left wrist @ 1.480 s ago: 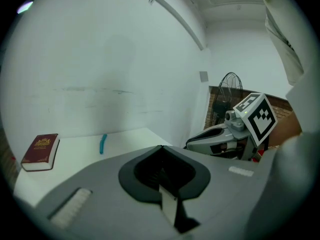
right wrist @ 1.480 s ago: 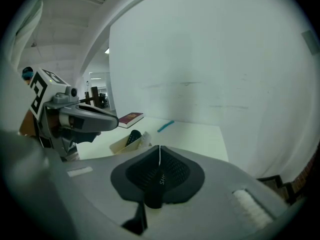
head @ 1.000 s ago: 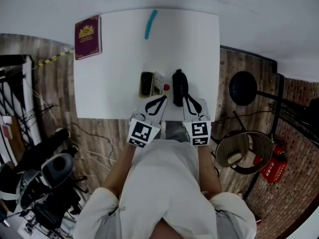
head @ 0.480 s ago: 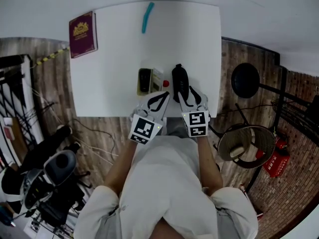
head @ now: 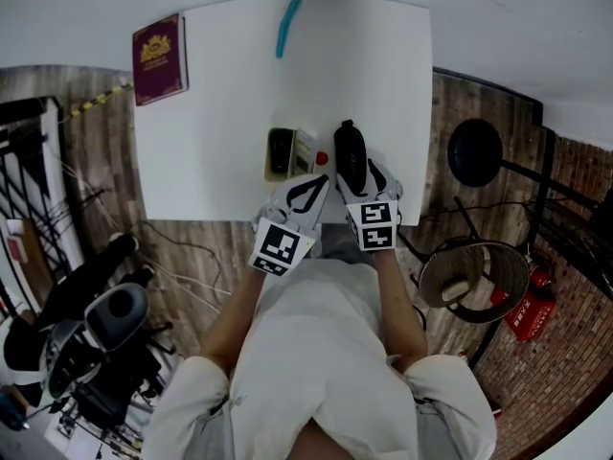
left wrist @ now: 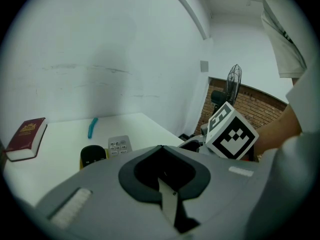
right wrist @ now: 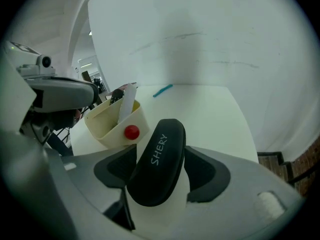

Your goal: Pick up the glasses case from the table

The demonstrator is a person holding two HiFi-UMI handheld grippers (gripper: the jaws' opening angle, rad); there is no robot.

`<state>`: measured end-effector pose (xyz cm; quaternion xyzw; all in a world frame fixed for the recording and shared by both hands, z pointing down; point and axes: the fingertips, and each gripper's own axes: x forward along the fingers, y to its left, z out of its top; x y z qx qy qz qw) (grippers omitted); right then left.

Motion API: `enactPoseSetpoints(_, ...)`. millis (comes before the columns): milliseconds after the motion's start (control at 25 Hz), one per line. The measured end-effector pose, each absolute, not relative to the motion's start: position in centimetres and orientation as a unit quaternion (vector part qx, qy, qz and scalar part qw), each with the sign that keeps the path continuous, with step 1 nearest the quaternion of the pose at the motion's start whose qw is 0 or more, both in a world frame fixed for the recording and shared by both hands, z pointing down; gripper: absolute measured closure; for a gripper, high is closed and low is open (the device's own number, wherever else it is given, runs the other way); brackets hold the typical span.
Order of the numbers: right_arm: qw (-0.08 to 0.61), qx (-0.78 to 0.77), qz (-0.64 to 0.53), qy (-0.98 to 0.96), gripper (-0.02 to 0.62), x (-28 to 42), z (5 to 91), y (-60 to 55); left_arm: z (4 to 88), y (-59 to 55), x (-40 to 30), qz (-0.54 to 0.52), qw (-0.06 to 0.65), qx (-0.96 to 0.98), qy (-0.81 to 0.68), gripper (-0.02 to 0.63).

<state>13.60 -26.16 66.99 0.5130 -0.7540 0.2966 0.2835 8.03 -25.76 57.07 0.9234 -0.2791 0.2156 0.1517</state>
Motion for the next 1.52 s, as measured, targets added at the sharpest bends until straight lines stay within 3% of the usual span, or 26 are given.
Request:
enactPoseSetpoints(720, 0.293, 0.506, 0.352, -0.731, 0.229, 12.8, 70.4, -27.5, 57.5, -25.7, 6.8, 0.215, 0.160, 0.918, -0.294, 0.588)
enactPoseSetpoints(1520, 0.280, 0.532, 0.348, -0.719, 0.262, 12.1, 71.2, -28.7, 57.6, -25.7, 3.9, 0.211, 0.150, 0.918, -0.300, 0.588)
